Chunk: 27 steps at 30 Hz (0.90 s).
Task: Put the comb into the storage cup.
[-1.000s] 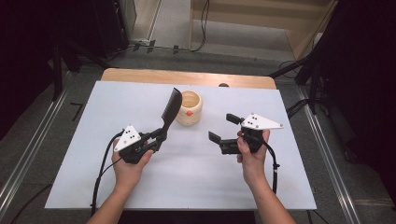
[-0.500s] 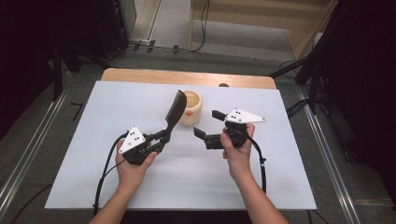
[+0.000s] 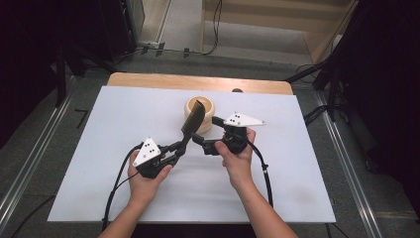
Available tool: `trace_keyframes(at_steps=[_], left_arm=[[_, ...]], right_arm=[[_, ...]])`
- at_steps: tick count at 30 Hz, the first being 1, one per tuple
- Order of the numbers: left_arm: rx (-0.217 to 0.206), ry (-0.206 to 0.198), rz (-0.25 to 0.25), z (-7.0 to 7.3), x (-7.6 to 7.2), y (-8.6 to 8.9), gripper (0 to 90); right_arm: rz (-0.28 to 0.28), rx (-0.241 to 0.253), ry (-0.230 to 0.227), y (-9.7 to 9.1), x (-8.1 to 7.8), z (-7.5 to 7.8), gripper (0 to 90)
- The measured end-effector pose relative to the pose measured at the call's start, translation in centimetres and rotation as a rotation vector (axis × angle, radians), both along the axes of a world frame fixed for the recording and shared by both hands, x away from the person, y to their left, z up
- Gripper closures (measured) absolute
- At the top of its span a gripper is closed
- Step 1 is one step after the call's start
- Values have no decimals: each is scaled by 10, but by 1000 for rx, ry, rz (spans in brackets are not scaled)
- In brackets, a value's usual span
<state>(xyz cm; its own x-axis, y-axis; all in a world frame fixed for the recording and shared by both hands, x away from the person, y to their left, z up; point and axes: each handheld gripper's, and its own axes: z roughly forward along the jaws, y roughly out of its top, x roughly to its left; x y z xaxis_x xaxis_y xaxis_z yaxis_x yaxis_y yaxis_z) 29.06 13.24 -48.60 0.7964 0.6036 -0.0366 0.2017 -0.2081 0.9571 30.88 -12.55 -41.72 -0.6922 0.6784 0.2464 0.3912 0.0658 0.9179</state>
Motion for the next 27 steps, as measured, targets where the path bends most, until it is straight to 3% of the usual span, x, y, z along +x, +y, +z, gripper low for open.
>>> trace_keyframes(at_steps=[10,16,21,27], left_arm=[[3,-6,-1,-1,-1,-3,723],[6,-11,-1,0,-2,-4,723],[9,-17,1,0,-3,-4,723],[14,-24,3,0,-4,-5,723]], right_arm=[[-36,18,48,10,6,-2,134],[-57,26,71,18,9,-4,257],[-121,14,89,26,11,-6,363],[-110,82,145,25,16,-11,506]])
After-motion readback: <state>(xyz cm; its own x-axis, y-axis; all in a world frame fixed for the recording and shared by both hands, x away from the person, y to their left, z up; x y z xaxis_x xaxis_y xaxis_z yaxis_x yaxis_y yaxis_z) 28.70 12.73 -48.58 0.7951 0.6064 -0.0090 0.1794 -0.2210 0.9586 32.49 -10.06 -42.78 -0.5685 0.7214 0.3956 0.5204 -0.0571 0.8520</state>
